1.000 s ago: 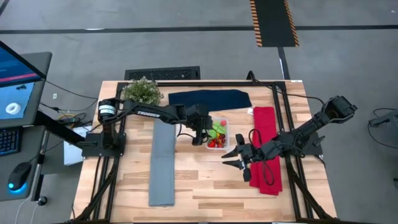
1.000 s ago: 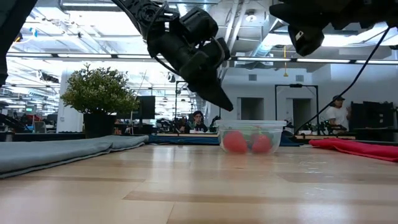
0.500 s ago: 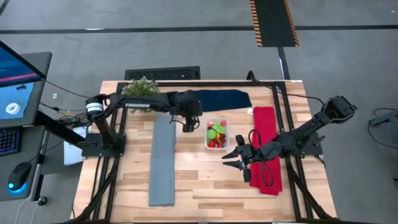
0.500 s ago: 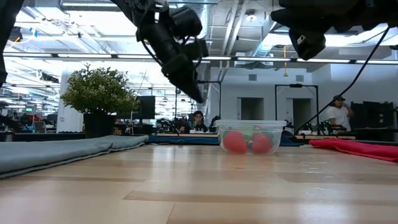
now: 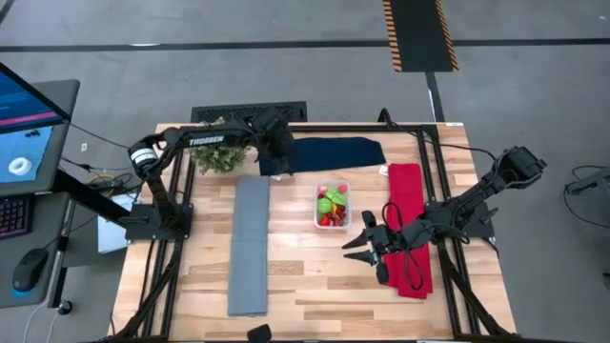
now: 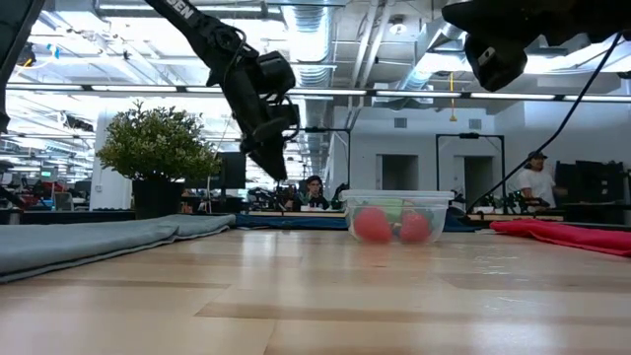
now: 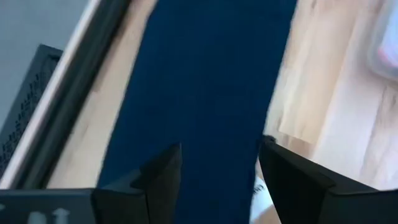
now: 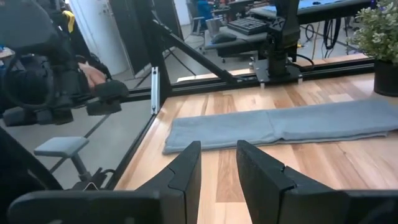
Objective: Pick and placing Produce into tupperware
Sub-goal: Put the blueberry into the transparent bin
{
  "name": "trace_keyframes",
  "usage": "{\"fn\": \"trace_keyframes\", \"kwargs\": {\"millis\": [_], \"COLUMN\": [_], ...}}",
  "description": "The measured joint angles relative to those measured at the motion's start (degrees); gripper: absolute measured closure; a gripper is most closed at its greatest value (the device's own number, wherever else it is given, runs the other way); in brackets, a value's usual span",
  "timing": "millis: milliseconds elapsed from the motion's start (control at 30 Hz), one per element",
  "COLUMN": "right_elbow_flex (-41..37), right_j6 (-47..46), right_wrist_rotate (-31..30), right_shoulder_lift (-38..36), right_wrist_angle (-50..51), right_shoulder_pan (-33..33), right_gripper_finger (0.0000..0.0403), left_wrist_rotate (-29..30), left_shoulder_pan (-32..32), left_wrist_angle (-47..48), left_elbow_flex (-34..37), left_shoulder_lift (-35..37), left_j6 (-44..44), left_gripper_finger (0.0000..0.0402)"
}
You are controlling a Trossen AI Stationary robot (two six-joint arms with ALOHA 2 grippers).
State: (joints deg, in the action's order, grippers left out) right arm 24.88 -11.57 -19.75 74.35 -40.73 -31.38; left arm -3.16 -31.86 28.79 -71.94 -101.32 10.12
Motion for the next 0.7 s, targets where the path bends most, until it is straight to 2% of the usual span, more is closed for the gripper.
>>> {"fn": "trace_keyframes", "kwargs": {"millis": [367,700], "right_elbow_flex": [0.0,-0.02], "right_j6": [-0.02,-0.42], "right_wrist_rotate": [-1.4,-1.4], "right_shoulder_lift": [0.0,0.02], "right_wrist_angle": [-0.84,0.0], "right_shoulder_pan": [0.0,0.0], "right_gripper_finger": [0.0278,0.0278], "left_wrist_rotate": [3.29,3.6], "left_shoulder_pan": [3.16,4.18], "left_wrist_angle": [0.68,0.31], "left_elbow_flex": [0.0,0.0], "left_shoulder_lift": [-4.59,-8.94], "left_j6": [4.05,6.63], "left_gripper_finger": [0.0196,0.0196]}}
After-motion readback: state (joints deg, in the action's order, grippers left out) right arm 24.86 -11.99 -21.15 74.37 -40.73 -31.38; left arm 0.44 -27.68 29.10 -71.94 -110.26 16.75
